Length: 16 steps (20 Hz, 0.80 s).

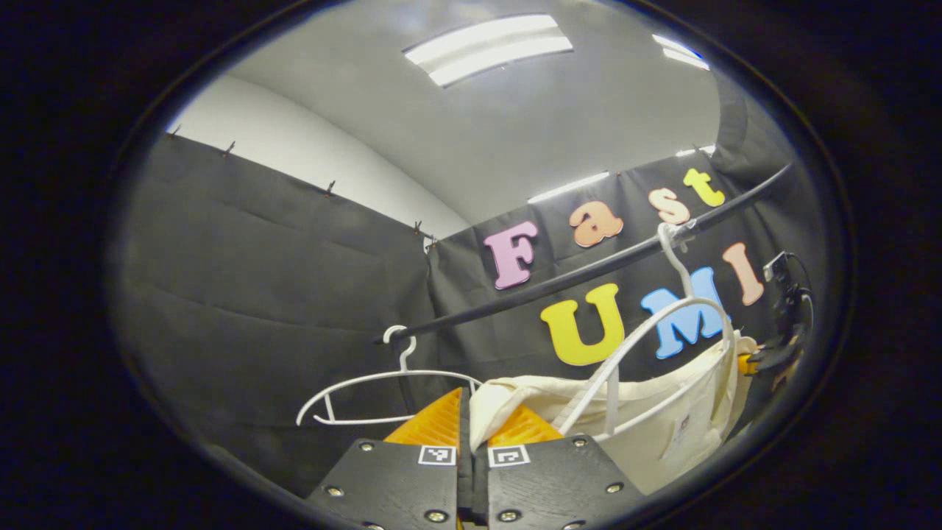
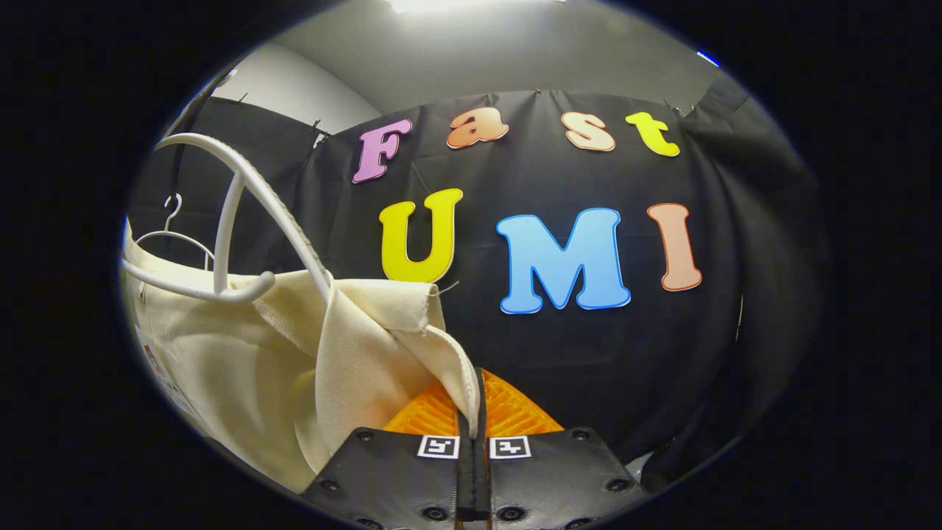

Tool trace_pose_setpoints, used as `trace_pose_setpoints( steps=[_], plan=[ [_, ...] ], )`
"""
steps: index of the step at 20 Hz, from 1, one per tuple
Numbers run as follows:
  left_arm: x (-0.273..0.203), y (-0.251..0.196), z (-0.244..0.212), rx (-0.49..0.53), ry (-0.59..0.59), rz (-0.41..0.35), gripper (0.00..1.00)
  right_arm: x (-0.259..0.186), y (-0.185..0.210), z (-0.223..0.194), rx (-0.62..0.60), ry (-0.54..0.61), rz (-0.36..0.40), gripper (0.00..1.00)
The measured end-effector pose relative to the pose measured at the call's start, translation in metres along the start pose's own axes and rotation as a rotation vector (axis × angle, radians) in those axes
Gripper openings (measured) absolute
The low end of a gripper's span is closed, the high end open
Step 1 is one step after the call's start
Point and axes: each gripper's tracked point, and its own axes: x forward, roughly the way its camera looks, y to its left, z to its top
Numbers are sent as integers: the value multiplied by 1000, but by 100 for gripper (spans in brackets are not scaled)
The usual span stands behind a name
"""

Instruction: Grasp the clothes on the hanger with both hands and then place them into the laundry hamper below.

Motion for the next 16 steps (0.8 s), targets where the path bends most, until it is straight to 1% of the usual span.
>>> trace_pose_setpoints(
  steps=[2, 3, 5, 6, 7, 8, 9, 12, 14, 16],
  plan=[
    [3, 1, -1, 21, -12, -10, 1, -1, -1, -8, -26, 22, -11, 1],
    [7, -2, -7, 18, 2, -18, 2, 2, -4, -16, -26, 50, -18, 1],
    [11, -5, -38, -12, 95, -32, 1, 4, 3, -43, 15, 128, 1, 1],
    [9, -3, -54, -34, 136, -27, 2, 1, 7, -49, 21, 121, 6, 1],
    [1, 2, -64, -44, 151, -22, 1, -4, 8, -51, 1, 104, 4, 1],
    [-8, 5, -69, -39, 155, -18, 1, -10, 10, -55, -24, 91, 2, 5],
    [-21, 7, -72, -26, 162, -16, 2, -14, 12, -59, -34, 84, 3, 1],
    [-48, 8, -80, 14, 181, -43, 1, -32, 20, -65, 3, 67, 24, 1],
    [-66, -1, -78, 29, 173, -67, 1, -50, 28, -61, 8, 44, 43, 1],
    [-71, -17, -74, 32, 165, -97, 2, -71, 35, -54, -5, 33, 61, 1]
  ],
)
